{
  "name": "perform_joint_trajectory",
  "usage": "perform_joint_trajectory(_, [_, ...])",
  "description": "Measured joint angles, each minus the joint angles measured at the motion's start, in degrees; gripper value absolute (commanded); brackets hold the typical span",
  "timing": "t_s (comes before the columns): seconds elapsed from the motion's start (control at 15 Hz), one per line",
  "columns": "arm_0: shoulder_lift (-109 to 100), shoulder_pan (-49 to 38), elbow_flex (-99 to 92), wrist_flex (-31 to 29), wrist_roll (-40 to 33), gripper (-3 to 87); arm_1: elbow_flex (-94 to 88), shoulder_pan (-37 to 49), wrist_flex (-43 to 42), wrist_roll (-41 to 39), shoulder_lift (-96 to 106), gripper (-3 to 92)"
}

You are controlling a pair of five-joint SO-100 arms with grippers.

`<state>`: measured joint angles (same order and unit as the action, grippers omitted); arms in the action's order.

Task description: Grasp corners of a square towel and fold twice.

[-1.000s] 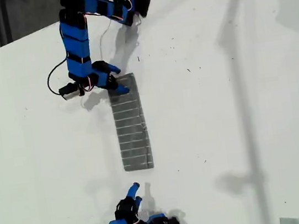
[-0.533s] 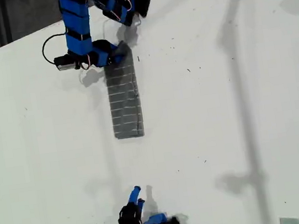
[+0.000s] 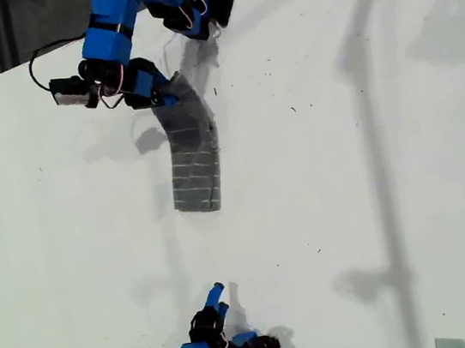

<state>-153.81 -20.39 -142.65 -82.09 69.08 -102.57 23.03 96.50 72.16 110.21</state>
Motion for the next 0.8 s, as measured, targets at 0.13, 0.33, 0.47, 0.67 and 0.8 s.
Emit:
perform_joint_trajectory(0.13, [-0.2,-4.0,-6.8,5.8,-2.5,21.7,9.3,-1.5,-5.5,-6.6,-4.4,-0.1])
perform_joint_trajectory(0.33, [-0.2,-8.3,-12.6,13.3,-5.3,21.7,26.5,-1.6,-9.8,-12.7,-21.0,-0.1])
perform_joint_trajectory(0.47, [-0.2,-10.7,-16.2,17.9,-6.9,21.6,38.3,-3.2,-12.8,-16.3,-35.3,-0.1])
perform_joint_trajectory(0.67, [-1.3,-12.7,-21.7,23.0,-7.9,21.0,44.6,-5.4,-19.8,-20.1,-48.3,-0.1])
perform_joint_trajectory(0.8, [-1.7,-13.1,-22.1,23.6,-8.0,20.8,44.6,-5.6,-22.1,-21.1,-49.5,18.0])
